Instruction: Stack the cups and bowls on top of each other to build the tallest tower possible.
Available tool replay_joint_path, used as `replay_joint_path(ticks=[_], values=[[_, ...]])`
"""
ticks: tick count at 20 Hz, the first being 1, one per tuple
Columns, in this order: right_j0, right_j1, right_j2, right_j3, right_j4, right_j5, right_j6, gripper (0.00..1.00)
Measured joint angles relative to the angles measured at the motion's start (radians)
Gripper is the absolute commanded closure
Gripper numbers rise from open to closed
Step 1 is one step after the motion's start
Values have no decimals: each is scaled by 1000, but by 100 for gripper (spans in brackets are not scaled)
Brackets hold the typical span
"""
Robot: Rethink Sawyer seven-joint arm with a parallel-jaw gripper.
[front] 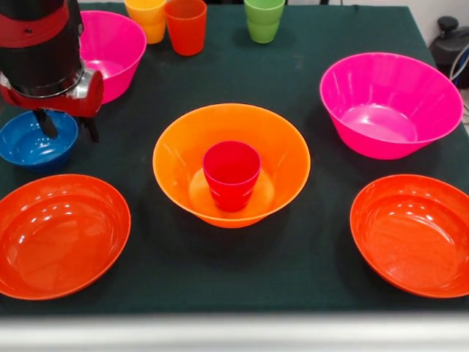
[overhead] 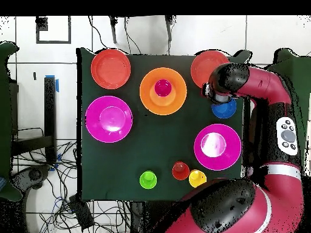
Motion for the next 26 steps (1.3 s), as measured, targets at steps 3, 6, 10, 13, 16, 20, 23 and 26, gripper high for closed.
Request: replay_joint_path(ticks=[3,6,10,13,16,20,23,26], values=[[2,-1,-6,-3,0,5,0,0],[3,-2,-14,-11,0,9,0,0],[3,-6,-33,-15,0,9,0,0],[2,-12,-46,-15,0,9,0,0],[-1,-15,-55,-15,1,9,0,0],[-6,-15,-64,-14,1,9,0,0],[-9,-15,-67,-14,1,9,0,0],[-10,-15,-70,-14,1,9,0,0]])
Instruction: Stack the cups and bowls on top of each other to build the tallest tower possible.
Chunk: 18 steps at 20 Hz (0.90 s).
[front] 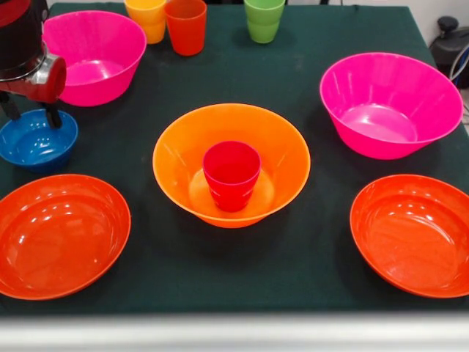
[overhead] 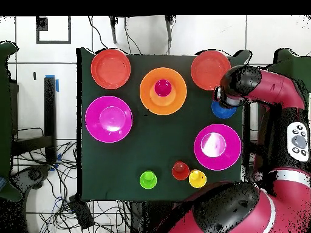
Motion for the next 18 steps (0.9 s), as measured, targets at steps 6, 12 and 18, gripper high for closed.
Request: replay_joint_path(ticks=[6,12,18], values=[[-6,3,-2,5,0,0,0,0],[-22,3,-2,34,0,-27,0,0],[-42,4,-10,83,1,-106,0,0]])
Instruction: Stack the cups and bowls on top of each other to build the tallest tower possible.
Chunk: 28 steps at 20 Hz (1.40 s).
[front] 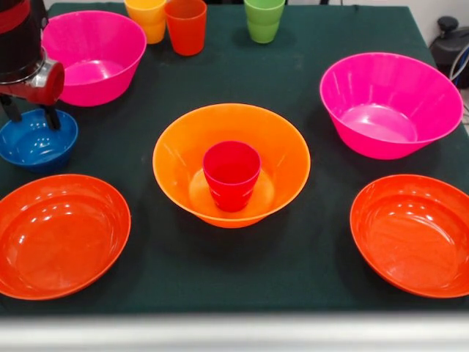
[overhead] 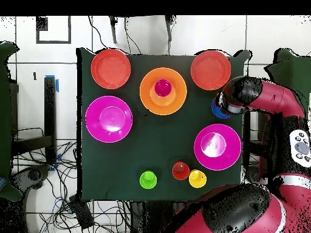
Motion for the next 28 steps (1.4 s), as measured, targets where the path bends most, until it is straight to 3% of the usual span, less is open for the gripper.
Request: replay_joint_path(ticks=[13,28], values=[[-17,2,-27,101,0,-114,0,0],[-5,5,-31,126,0,-123,0,0]])
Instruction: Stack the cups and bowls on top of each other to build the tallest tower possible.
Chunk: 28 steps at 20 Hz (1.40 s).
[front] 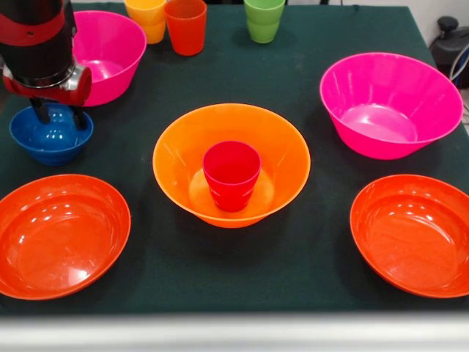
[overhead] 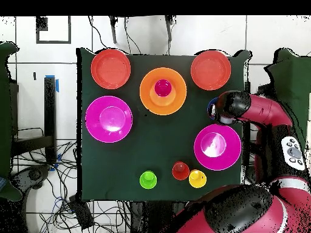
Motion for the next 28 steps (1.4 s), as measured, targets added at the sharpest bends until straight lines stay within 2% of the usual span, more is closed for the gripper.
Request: replay_joint_path(ticks=[18,28], values=[[6,-35,-7,5,0,0,0,0],[9,-22,-6,-5,37,0,0,0]])
